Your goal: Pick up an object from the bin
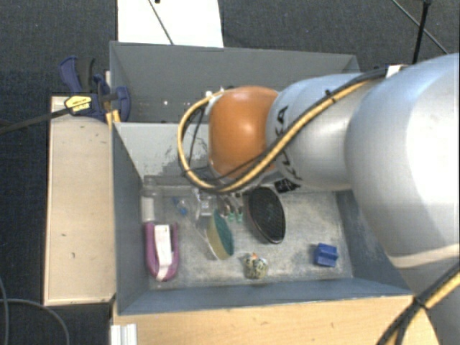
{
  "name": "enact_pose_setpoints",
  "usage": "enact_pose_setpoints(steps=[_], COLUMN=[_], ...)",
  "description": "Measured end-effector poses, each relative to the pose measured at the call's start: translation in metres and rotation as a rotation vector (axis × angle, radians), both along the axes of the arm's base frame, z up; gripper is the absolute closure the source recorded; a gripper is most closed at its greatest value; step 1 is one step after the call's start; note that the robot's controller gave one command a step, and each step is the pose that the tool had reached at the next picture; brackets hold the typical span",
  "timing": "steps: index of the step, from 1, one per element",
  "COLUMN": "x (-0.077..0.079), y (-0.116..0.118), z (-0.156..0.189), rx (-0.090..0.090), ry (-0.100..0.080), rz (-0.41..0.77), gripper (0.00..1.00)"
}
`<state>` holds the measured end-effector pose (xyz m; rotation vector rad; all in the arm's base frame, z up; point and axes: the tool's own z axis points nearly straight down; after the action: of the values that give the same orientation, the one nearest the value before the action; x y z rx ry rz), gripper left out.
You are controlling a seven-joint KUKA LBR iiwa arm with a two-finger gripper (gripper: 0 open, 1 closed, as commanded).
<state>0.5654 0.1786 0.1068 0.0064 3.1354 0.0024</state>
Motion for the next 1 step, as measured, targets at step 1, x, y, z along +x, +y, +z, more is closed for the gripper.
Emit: enact_pose_setpoints(steps=[1], x=[-0.0006], y=[0.0006], z=[-0.0005], rx=[0.001], ry=[0.002], rz=[-0.005], gripper=[0.0])
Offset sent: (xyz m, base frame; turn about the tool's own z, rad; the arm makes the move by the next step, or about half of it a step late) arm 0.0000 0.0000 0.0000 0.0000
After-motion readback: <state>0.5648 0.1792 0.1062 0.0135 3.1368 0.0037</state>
